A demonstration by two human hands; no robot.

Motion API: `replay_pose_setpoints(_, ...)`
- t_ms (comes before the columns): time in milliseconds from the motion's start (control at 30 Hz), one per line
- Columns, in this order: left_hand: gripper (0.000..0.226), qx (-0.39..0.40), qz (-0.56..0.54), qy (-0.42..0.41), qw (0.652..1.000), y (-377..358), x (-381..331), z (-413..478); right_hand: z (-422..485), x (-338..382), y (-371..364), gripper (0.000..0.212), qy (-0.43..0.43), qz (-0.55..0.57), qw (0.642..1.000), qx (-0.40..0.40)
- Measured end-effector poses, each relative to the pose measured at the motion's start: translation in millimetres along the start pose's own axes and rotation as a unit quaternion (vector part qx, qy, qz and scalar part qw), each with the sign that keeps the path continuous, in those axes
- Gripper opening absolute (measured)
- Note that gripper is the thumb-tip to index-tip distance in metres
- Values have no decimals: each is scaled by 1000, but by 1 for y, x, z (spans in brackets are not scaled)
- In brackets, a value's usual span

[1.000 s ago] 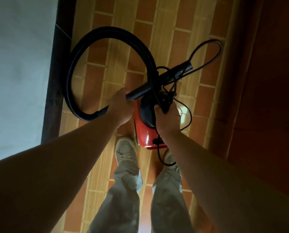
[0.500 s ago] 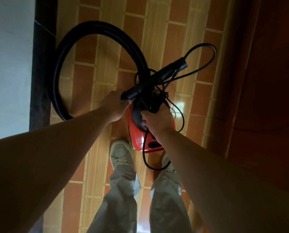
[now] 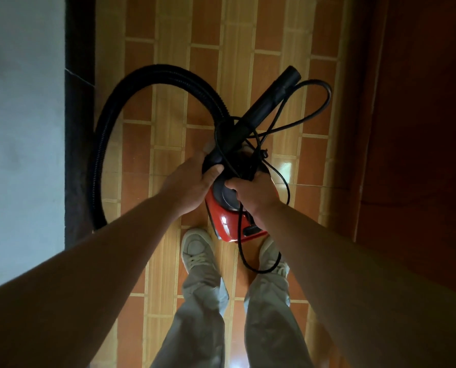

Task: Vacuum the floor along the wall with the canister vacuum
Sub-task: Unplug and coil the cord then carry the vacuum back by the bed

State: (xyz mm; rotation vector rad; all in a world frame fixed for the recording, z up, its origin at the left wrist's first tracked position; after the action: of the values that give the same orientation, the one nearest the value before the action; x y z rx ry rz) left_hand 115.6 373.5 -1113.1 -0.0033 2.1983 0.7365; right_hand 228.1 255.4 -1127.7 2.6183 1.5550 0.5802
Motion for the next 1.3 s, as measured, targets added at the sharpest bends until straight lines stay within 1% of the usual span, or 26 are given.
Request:
replay_pose_setpoints(133, 24, -23, -29, 5, 999, 19, -49, -23, -48, 33, 23, 57, 26, 12, 1000, 1)
replay_pose_setpoints(200, 28, -39, -40, 10, 998, 35, -83, -41, -86, 51, 38, 57, 36, 20, 999, 2)
replay_pose_setpoints(300, 37, -45, -41, 18, 998, 70, -147, -75, -156, 82, 72, 45, 55, 21, 998, -13)
replay_pose_setpoints(400, 43, -43, -56, 20, 997, 108, -225, -116, -240, 113, 111, 22, 69, 14, 997, -15)
replay_pose_setpoints(433, 42, -48, -63, 15, 997, 122, -253, -130, -268, 124, 123, 17, 80, 13, 997, -18)
replay_pose_setpoints(533, 35, -68, -83, -7, 994, 164, -335, -175, -350, 153, 158, 10, 108, 14, 994, -20)
replay_pose_setpoints(600, 33, -72, -87, -21, 993, 189, -384, -205, -402, 170, 179, 9, 125, 10, 992, -18)
replay_pose_setpoints(767, 32, -91, -77, -51, 992, 238, -476, -259, -507, 208, 227, 10, 187, 18, 982, -8)
replay_pose_setpoints(900, 32, -118, -53, -87, 988, 265, -530, -281, -556, 233, 255, 9, 218, 35, 975, -7)
replay_pose_setpoints(967, 36, -130, -37, -98, 986, 276, -545, -281, -563, 241, 264, 11, 224, 42, 974, -3)
replay_pose_setpoints(1100, 37, -150, -34, -104, 983, 293, -564, -273, -568, 267, 275, 6, 229, 55, 972, 1)
replay_pose_setpoints(1300, 26, -128, -57, -96, 985, 328, -571, -220, -550, 330, 272, 9, 218, 45, 975, -7)
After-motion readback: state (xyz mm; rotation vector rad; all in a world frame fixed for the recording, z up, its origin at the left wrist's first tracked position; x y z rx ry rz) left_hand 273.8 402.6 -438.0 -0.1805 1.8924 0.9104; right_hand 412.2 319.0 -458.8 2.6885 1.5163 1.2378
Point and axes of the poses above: each hand's wrist, its own z-axis towards the middle knuckle, its own y-axis out of the back of the hand, x = y × z, the point moved 5 cm from there along z, towards the middle knuckle, and after that the axes turned 9 degrees about -y, right-handed, at the moved point
